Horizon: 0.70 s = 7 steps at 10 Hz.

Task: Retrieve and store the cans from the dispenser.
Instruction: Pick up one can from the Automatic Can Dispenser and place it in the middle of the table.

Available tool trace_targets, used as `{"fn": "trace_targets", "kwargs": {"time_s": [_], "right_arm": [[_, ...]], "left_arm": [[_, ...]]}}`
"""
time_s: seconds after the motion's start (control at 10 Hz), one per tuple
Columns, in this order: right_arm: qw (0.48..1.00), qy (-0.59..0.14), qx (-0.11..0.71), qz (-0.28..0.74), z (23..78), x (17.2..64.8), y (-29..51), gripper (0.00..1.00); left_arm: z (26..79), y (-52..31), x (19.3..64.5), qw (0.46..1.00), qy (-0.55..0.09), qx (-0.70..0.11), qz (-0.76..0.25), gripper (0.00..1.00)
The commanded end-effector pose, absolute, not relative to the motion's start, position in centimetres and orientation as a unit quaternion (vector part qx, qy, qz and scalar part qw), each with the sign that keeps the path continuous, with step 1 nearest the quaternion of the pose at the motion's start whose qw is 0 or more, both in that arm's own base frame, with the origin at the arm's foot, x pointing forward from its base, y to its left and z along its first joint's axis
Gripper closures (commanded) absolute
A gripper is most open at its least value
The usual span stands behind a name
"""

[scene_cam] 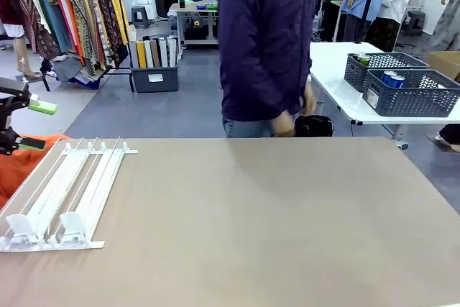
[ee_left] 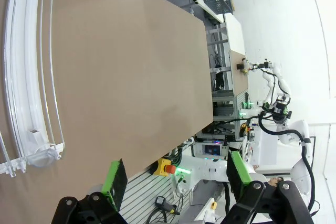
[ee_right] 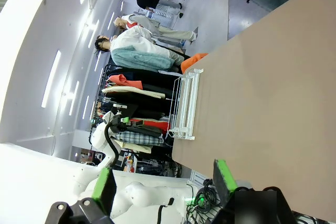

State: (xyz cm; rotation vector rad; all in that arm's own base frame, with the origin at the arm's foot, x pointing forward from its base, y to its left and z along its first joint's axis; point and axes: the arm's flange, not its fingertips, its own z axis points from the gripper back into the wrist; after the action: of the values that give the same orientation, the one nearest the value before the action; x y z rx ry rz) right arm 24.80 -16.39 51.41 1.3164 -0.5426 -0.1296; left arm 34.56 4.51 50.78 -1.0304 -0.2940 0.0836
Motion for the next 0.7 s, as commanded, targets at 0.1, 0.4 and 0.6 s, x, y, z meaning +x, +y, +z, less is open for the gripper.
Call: {"fn": "trace_targets", "kwargs": {"time_s": [0.1,0.4,0.6], "right_arm": [[0.745,-0.261,0.611,-0.055,51.79,25.14,-16.29,0.00],[0.745,-0.261,0.611,-0.055,51.79,25.14,-16.29,0.00],[0.745,-0.261,0.611,-0.055,51.79,25.14,-16.29,0.00]], "left_arm": [[50.82,4.46,34.66,0.852,-0.150,-0.501,0.033,0.00],[50.82,4.46,34.66,0.852,-0.150,-0.501,0.033,0.00],[50.82,4.46,34.66,0.852,-0.150,-0.501,0.033,0.00]]}}
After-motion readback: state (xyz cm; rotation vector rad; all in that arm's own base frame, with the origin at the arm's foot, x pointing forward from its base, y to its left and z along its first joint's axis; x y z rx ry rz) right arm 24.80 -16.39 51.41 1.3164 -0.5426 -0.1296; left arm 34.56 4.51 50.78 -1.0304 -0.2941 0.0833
